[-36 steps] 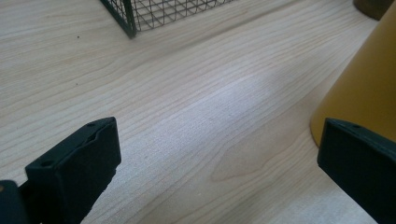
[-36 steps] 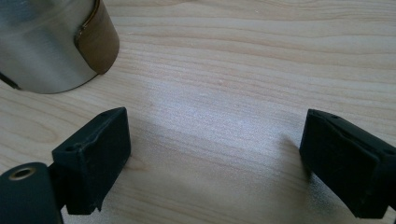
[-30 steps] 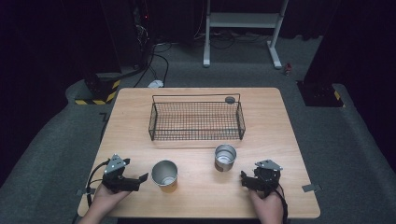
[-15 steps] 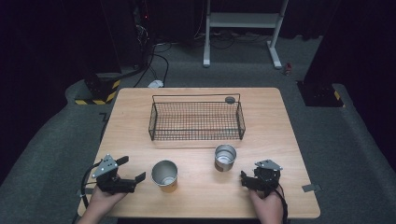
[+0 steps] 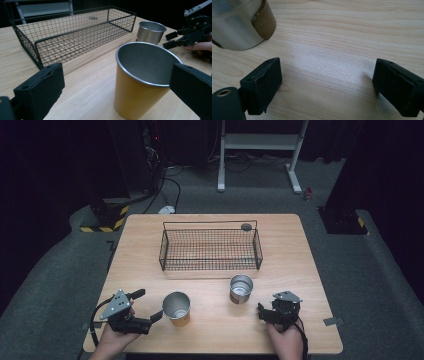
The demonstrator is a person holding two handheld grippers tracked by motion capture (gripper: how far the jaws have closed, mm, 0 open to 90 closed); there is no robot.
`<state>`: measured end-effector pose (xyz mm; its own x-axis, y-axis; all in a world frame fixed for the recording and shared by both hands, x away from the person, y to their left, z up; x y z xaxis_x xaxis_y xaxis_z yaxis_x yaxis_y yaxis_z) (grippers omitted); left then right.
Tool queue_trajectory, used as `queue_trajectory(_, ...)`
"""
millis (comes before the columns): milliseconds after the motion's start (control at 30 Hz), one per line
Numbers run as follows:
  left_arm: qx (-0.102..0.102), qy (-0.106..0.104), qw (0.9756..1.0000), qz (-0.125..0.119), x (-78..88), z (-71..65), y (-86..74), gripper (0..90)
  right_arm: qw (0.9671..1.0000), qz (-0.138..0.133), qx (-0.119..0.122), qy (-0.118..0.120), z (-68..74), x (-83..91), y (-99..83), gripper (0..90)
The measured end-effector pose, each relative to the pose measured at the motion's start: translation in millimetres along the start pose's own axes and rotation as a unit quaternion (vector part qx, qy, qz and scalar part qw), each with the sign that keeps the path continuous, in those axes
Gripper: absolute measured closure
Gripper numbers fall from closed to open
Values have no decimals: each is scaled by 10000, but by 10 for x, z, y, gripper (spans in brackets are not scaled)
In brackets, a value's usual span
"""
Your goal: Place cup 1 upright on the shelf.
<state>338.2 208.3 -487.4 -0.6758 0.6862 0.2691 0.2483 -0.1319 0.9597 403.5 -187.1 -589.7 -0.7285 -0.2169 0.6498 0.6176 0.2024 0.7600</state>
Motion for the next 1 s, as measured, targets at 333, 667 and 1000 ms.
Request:
queue_trajectory(333, -100, -160, 9998, 38, -122, -173, 8, 0, 10000, 0, -3, 0, 1, 0, 0, 87)
queue_trajectory(667, -179, -205, 9996, 114, -248, -242, -26, 0, 10000, -3, 12, 2, -1, -1, 1, 87)
queue_trajectory(1000, -247, -308, 9991, 180, -329, -312, -62, 0, 10000, -1, 10, 3, 0, -2, 2, 87)
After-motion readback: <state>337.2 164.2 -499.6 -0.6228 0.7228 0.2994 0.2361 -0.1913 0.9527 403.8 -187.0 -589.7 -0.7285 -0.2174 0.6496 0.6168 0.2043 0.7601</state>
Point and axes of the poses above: each handheld gripper's, and its own axes: x roughly backward along the jaws, y roughly out of its top, z roughly to its left, the point moved 9 cm from there along -x, roughly forward along the jaws, and after that the axes turned 5 degrees about -z, right-handed, at the moved point
